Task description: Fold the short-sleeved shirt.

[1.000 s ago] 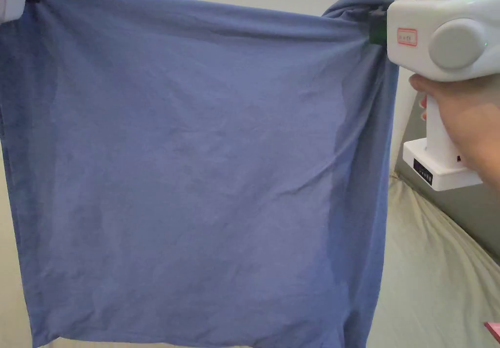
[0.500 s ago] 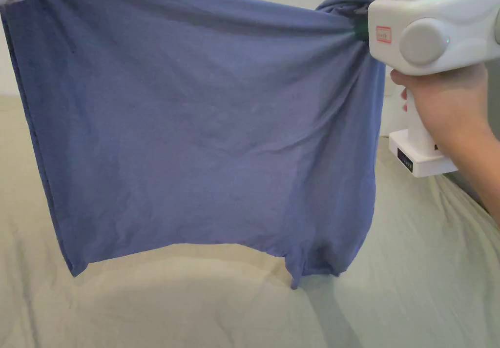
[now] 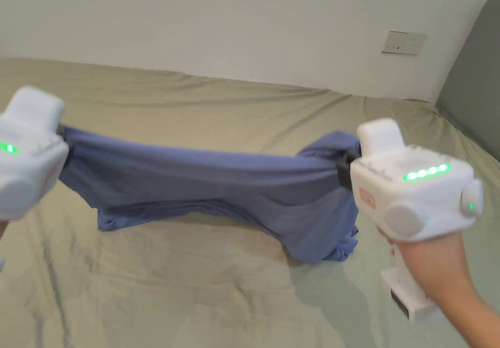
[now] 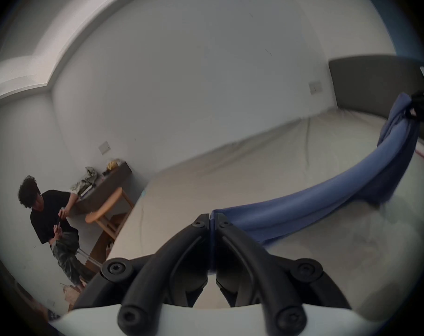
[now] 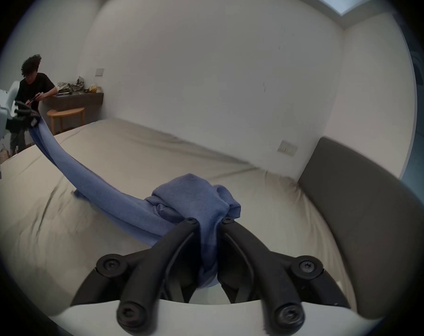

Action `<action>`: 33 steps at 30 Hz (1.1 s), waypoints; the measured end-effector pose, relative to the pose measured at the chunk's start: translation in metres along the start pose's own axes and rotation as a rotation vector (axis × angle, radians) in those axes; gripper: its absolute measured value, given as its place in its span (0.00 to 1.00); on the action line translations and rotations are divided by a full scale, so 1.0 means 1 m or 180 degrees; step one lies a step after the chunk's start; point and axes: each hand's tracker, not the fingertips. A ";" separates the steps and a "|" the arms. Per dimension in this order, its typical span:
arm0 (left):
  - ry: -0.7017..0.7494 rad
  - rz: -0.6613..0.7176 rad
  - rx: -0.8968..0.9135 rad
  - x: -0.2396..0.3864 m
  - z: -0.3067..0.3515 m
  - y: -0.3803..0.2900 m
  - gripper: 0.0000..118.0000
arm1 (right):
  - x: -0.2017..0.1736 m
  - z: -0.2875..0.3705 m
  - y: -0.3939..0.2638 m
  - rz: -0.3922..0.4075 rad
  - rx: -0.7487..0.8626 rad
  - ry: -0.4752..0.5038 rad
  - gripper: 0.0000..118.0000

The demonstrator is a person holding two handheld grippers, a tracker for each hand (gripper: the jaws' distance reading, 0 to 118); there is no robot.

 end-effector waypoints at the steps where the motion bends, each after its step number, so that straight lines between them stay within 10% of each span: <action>1: -0.0042 -0.0019 -0.0095 0.006 0.009 -0.020 0.00 | -0.006 0.009 -0.017 0.0003 -0.0071 0.0073 0.10; 12: -0.0564 -0.0344 -0.1371 0.037 0.127 -0.227 0.00 | -0.082 0.146 -0.185 0.0628 -0.1029 0.0751 0.10; 31: -0.1103 -0.0487 -0.2018 0.076 0.249 -0.306 0.00 | -0.078 0.246 -0.272 -0.0290 -0.2332 0.0858 0.11; 33: -0.1042 -0.0313 -0.2027 0.074 0.242 -0.303 0.01 | -0.079 0.243 -0.265 -0.0243 -0.2294 0.0705 0.32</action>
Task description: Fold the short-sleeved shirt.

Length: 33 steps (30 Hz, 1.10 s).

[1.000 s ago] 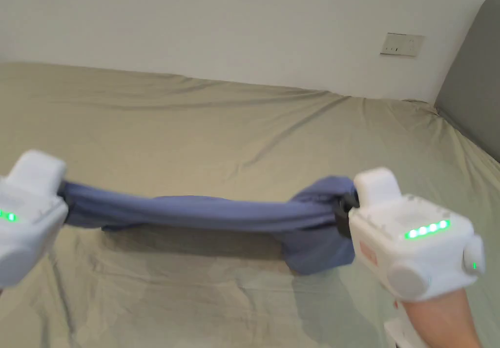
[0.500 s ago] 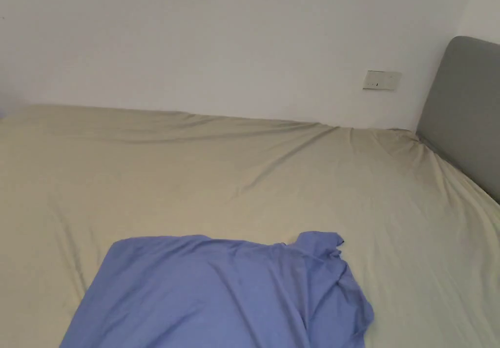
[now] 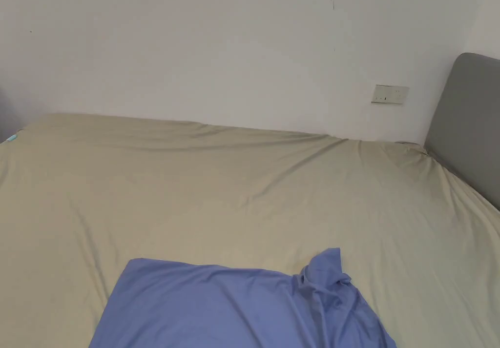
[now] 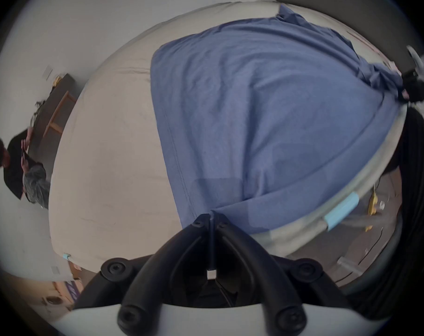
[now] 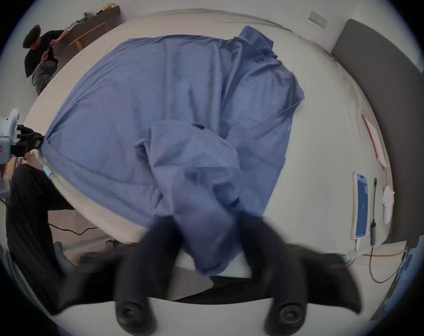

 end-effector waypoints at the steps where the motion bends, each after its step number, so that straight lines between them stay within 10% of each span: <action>1: -0.0046 0.0126 0.0067 -0.005 0.004 0.005 0.07 | 0.002 0.002 0.007 0.0033 0.0032 -0.0050 0.65; 3: -0.0090 0.0366 0.0340 -0.014 0.014 0.018 0.41 | 0.009 0.018 0.022 -0.0095 0.0258 0.0044 0.92; 4: -0.0074 0.0476 0.0460 -0.019 0.020 0.027 0.81 | 0.013 0.032 0.034 -0.0190 0.0400 0.0082 0.92; 6: -0.0104 0.0603 0.0852 -0.029 0.042 0.047 0.99 | 0.021 0.059 0.060 -0.0276 0.0690 0.0116 0.92; 15: 0.0287 0.1004 0.3189 -0.026 0.208 0.167 0.88 | -0.013 0.206 0.171 -0.0027 0.2642 -0.0502 0.89; 17: 0.0937 0.1049 0.3532 -0.007 0.230 0.182 0.66 | -0.028 0.216 0.183 0.0073 0.2880 -0.0723 0.63; 19: 0.0956 0.0881 0.3654 0.001 0.241 0.200 0.35 | -0.040 0.227 0.188 0.0064 0.3121 -0.0700 0.11; 22: 0.0758 0.0858 0.3647 0.011 0.244 0.218 0.02 | -0.053 0.234 0.192 0.0030 0.3287 -0.0643 0.01; 33: 0.0578 0.0814 0.3489 0.012 0.208 0.255 0.00 | -0.054 0.192 0.218 0.0180 0.3301 -0.0798 0.01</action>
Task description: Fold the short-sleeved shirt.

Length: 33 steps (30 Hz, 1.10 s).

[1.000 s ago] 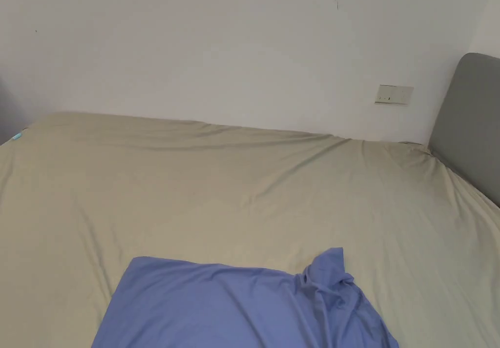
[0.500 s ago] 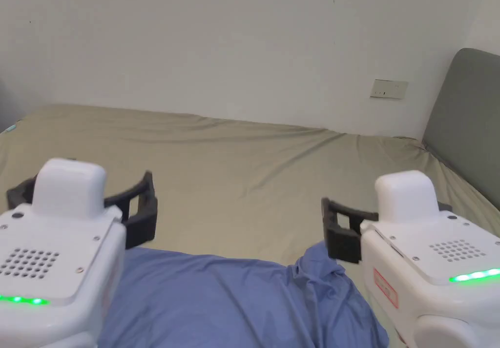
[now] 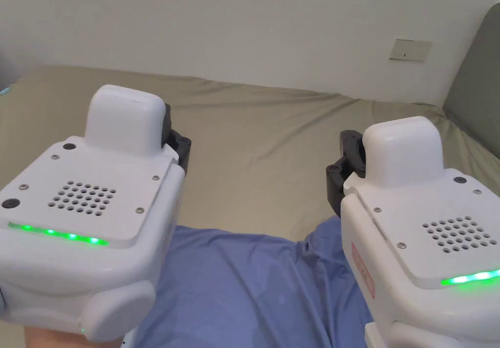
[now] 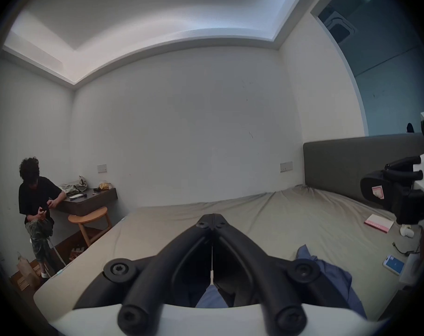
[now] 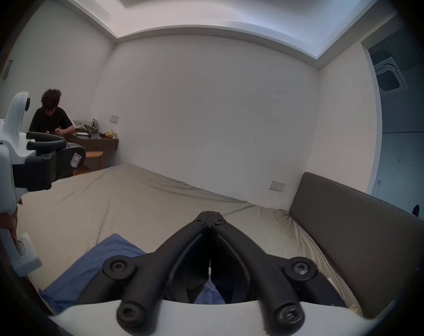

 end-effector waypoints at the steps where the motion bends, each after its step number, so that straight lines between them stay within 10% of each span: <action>1: -0.0025 0.0019 -0.0059 -0.002 -0.009 -0.008 0.00 | 0.001 -0.007 -0.007 0.0019 -0.0050 -0.0009 0.01; 11: 0.0091 0.0111 -0.1942 -0.072 -0.182 -0.225 0.03 | 0.024 -0.080 -0.096 0.0007 -0.0830 0.0016 0.01; 15: 0.0288 0.0621 -0.2468 -0.110 -0.256 -0.284 0.84 | 0.042 -0.099 -0.123 -0.0022 -0.1080 -0.0040 0.01; 23: 0.0282 0.0190 -0.2789 -0.103 -0.318 -0.319 0.92 | 0.072 -0.117 -0.161 0.0017 -0.1454 -0.0197 0.01; 27: 0.0143 0.0140 -0.2678 -0.089 -0.310 -0.317 0.68 | 0.079 -0.122 -0.167 0.0018 -0.1521 -0.0212 0.01; 30: -0.0257 0.0115 -0.2721 -0.072 -0.301 -0.306 0.00 | 0.083 -0.127 -0.167 -0.0080 -0.1582 -0.0140 0.01; 33: -0.0088 -0.0177 -0.2529 -0.077 -0.284 -0.285 0.00 | 0.094 -0.144 -0.166 -0.0152 -0.1654 -0.0071 0.01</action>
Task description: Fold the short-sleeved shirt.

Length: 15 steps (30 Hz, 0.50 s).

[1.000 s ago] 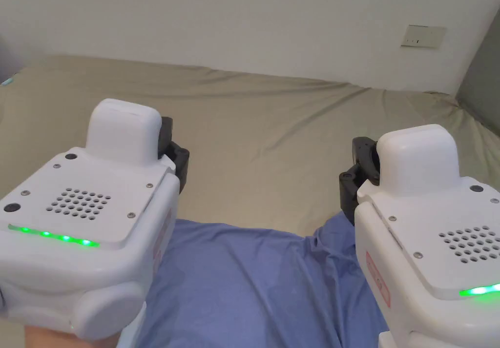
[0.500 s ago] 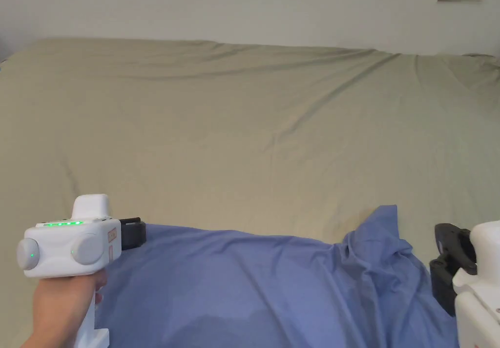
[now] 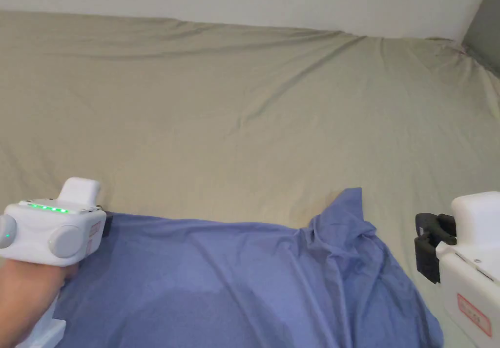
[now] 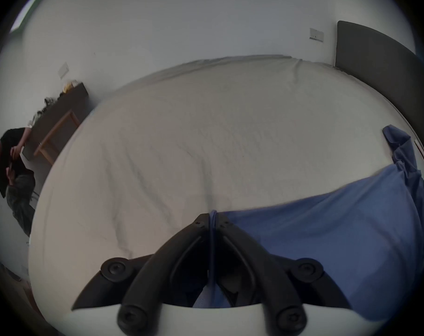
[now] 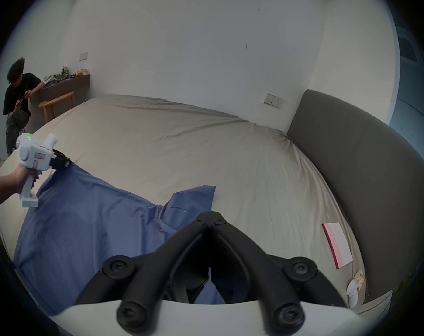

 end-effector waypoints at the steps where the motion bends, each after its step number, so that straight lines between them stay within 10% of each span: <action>1: 0.0020 0.0007 0.0088 -0.001 0.016 0.001 0.00 | 0.005 -0.008 0.003 -0.0024 -0.0041 0.0026 0.02; 3: 0.0074 0.0031 0.0332 -0.007 0.050 0.003 0.00 | 0.015 -0.029 0.008 -0.0092 -0.0170 0.0147 0.29; 5: 0.0061 0.0018 0.0482 -0.013 0.083 0.004 0.00 | 0.025 -0.066 0.009 -0.0084 -0.0595 0.0249 0.88; 15: 0.0157 -0.0083 0.0624 -0.030 0.161 -0.025 0.00 | 0.036 -0.215 -0.053 -0.0221 -0.1870 0.0261 0.94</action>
